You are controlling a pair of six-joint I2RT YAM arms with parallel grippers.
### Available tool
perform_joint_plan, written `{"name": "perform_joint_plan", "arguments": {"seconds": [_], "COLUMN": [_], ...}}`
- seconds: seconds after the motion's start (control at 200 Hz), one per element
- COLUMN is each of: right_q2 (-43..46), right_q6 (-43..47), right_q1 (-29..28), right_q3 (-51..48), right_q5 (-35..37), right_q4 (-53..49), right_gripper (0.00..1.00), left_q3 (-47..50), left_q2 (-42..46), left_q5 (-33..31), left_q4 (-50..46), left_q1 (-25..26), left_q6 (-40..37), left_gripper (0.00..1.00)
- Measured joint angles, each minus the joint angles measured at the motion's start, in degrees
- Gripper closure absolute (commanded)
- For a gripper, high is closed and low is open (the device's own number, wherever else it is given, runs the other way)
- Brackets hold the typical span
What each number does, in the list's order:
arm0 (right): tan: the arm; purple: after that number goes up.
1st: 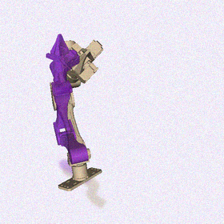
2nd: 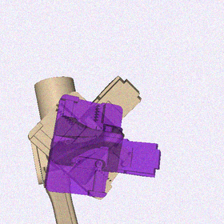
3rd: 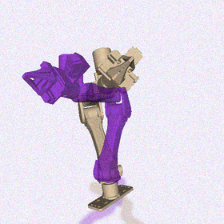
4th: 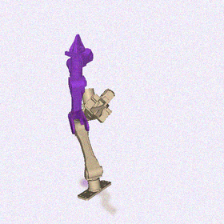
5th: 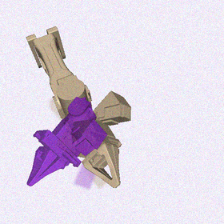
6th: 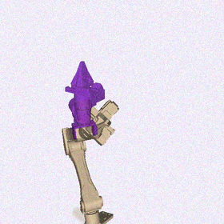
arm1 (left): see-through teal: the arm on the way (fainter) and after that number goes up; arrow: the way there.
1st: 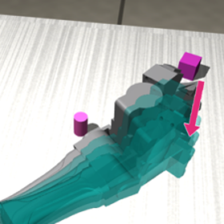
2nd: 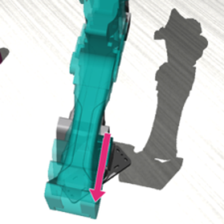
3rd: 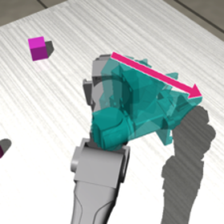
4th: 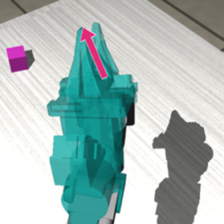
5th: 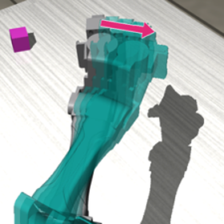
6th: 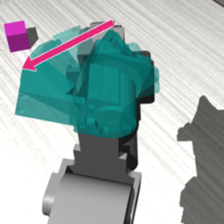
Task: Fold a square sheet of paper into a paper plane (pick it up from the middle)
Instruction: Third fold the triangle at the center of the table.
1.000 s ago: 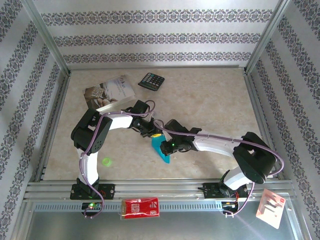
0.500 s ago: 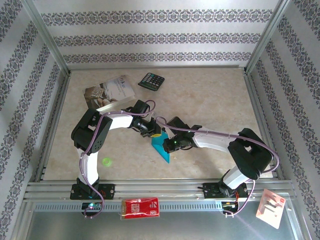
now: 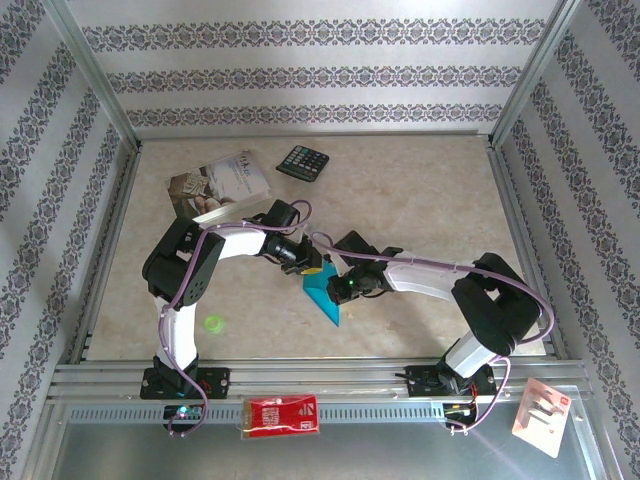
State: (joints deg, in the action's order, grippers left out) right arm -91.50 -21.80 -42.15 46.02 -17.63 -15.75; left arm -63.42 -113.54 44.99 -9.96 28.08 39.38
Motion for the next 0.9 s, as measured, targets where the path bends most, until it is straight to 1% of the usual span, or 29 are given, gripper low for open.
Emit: {"name": "perform_joint_plan", "arguments": {"seconds": [0.904], "right_q2": [-2.08], "right_q6": [1.66], "right_q1": [0.42], "right_q3": [0.44], "right_q5": [0.22], "right_q4": [-1.66], "right_gripper": [0.95], "left_q3": [0.00], "left_q2": [0.00], "left_q5": [0.00], "left_q4": [-0.02], "left_q1": [0.00], "left_q6": [-0.17], "left_gripper": [0.85]}}
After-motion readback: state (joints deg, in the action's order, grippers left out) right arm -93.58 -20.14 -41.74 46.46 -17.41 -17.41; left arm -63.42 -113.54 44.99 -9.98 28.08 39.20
